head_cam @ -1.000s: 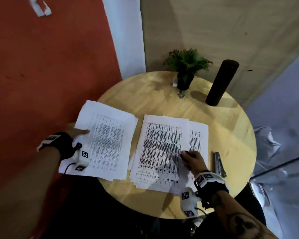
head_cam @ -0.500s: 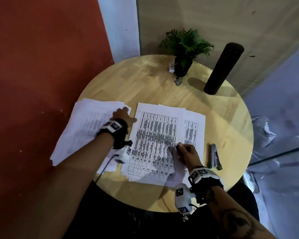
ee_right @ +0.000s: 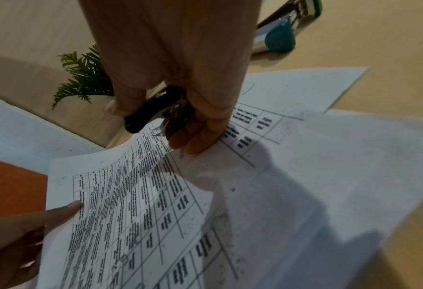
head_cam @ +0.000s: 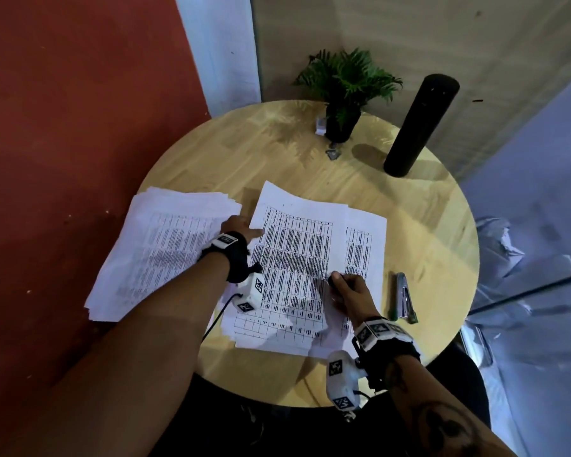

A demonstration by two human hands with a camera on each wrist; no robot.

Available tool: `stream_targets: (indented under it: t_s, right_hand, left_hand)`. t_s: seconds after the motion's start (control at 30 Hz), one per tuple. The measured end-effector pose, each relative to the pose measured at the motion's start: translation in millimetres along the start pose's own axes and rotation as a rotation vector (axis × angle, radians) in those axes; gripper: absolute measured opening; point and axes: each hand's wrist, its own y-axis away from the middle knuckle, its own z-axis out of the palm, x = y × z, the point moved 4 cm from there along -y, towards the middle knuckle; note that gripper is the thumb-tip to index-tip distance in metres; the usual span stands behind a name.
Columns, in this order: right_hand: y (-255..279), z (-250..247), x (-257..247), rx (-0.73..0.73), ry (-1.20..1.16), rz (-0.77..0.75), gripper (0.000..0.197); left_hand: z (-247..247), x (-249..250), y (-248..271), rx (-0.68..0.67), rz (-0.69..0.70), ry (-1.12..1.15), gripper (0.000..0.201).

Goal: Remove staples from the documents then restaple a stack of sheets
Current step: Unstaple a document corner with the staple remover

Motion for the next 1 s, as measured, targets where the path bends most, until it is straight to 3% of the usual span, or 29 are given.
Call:
stream_targets:
  t_s: [0.13, 0.27, 0.43, 0.53, 0.67, 0.8, 0.87, 1.0]
  right_hand:
    - [3, 1, -1, 0.003, -0.025, -0.002, 0.017]
    - [3, 0, -2, -0.001, -0.033, -0.011, 0.017]
    - [7, -1, -10, 0.007, -0.076, 0.015, 0.019]
    - [17, -13, -32, 0.069, -0.141, -0.060, 0.017]
    - [32, -23, -91, 0.037, -0.042, -0.220, 0.025]
    - [55, -20, -181, -0.073, -0.075, -0.423, 0.043]
    - [69, -18, -225, -0.109, 0.056, -0.581, 0.045]
    - [92, -12, -290, -0.179, 0.636, -0.796, 0.042]
  left_hand:
    - [12, -16, 6, -0.177, -0.119, 0.042, 0.088]
    - [13, -25, 19, -0.355, -0.203, 0.027, 0.084]
    - [13, -20, 31, -0.133, 0.011, 0.152, 0.075]
    - [10, -20, 41, -0.110, 0.166, 0.203, 0.075]
    - [-4, -19, 58, -0.006, 0.214, 0.393, 0.049]
    - [-25, -7, 82, 0.005, 0.251, 0.607, 0.027]
    - [-37, 1, 90, -0.010, 0.292, 0.643, 0.023]
    - [-60, 13, 105, -0.038, 0.387, 0.664, 0.018]
